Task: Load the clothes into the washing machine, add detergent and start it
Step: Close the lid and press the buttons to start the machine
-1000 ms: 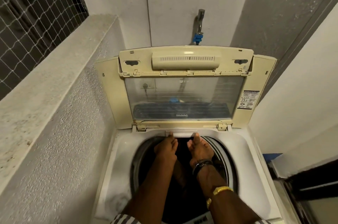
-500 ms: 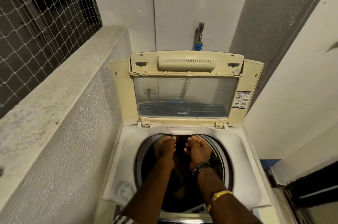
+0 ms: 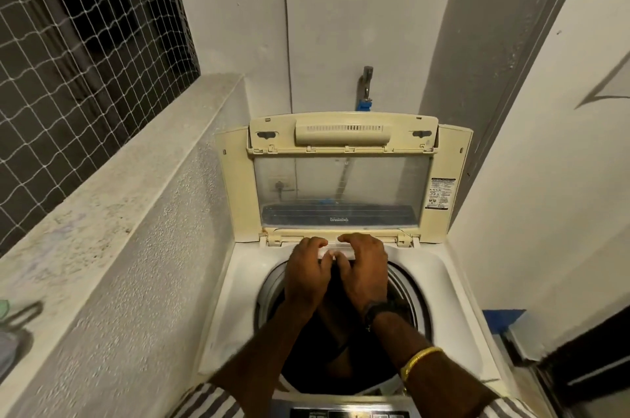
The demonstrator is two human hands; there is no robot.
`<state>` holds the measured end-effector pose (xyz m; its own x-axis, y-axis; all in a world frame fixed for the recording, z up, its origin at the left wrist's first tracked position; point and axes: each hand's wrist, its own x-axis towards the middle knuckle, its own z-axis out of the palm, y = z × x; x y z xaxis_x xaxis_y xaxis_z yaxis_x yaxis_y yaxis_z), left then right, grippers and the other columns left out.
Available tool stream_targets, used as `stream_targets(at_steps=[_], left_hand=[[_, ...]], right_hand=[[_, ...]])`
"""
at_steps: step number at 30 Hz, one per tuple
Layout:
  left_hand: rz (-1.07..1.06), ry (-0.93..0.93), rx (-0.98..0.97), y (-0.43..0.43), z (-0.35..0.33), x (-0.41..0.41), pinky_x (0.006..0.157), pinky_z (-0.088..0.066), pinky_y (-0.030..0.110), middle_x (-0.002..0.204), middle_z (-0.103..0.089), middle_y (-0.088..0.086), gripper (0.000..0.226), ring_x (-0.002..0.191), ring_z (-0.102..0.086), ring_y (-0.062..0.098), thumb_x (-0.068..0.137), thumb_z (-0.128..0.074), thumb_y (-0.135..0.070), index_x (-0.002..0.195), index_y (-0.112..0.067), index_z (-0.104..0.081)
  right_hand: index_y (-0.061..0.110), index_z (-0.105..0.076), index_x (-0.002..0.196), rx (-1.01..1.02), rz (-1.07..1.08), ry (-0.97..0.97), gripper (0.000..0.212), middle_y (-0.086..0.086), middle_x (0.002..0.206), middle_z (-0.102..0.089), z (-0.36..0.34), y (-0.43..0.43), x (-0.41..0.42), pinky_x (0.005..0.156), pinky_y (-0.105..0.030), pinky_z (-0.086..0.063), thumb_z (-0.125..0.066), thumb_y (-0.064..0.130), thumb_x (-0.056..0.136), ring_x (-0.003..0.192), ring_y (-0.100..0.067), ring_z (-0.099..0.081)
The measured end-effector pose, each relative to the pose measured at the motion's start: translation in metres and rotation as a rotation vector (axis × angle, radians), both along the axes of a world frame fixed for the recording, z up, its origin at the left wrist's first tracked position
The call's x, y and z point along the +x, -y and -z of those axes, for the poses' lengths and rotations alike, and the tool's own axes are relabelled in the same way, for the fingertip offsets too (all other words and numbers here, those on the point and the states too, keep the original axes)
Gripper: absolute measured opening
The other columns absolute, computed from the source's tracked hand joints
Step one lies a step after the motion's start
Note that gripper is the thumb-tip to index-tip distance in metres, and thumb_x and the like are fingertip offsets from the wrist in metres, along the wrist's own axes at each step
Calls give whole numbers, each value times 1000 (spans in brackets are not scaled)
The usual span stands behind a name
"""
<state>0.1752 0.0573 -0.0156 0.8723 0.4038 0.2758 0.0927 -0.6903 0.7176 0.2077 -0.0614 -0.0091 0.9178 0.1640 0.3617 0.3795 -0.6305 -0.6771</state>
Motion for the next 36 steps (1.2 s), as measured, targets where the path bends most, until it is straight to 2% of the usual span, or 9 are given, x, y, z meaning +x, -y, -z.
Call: stream_targets(at_steps=[2,4,6,10,14,18,26,31,36], left_hand=[[12,16,93,-3,-8,5,102,-41,28,126,-62,-2,36,119,-55,18,97,-51,-40,127,-20,-60],[28,10,184,-7,-19,11,113,-32,33,141,-54,2,48,133,-46,22,100,-44,-45,139,-18,-52],[40,52,284,-12,-31,18,119,-22,34,147,-48,5,55,139,-40,25,101,-40,-48,145,-15,-46],[34,179,417,-23,-59,37,122,-13,34,147,-48,8,63,140,-40,23,98,-36,-53,145,-11,-43],[23,260,443,-30,-88,56,123,-20,44,149,-46,10,64,142,-38,25,97,-39,-53,145,-11,-42],[9,282,501,-37,-114,69,120,-25,47,154,-39,10,70,145,-32,25,96,-42,-58,148,-11,-39],[36,273,598,-54,-152,94,124,-7,47,164,-14,11,88,153,-6,27,91,-28,-70,155,-11,-21],[27,214,596,-65,-164,108,124,4,46,166,2,9,96,153,8,24,87,-17,-76,158,-11,-7],[7,50,565,-75,-179,117,122,9,48,165,10,8,94,152,15,24,87,-12,-75,158,-16,1]], right_hand=[[26,-67,117,-42,14,99,29,3,124,-63,-11,2,8,102,-38,-38,-66,31,88,120,-19,-49],[24,-66,119,-84,17,178,34,0,126,-62,-22,2,19,100,-41,-39,-69,30,85,121,-22,-50],[24,-66,122,-88,19,221,39,-2,129,-61,-34,1,30,101,-42,-39,-70,30,83,124,-24,-50],[25,-65,123,-67,30,311,39,-2,135,-58,-62,-1,49,106,-46,-37,-68,34,85,129,-24,-46],[25,-64,127,-47,56,364,41,-3,139,-55,-91,-2,64,109,-46,-33,-64,38,89,132,-25,-44],[26,-64,127,-17,103,426,41,-4,140,-54,-118,-3,81,109,-45,-33,-68,39,88,133,-25,-44],[27,-63,130,79,116,438,41,-5,147,-49,-161,-12,103,113,-49,-32,-64,42,92,137,-24,-40],[26,-58,136,-36,121,426,47,-8,155,-40,-176,-18,114,115,-50,-26,-56,47,94,144,-28,-32],[27,-50,142,-256,143,354,58,-10,158,-34,-184,-17,133,115,-55,-26,-35,56,94,147,-34,-25]])
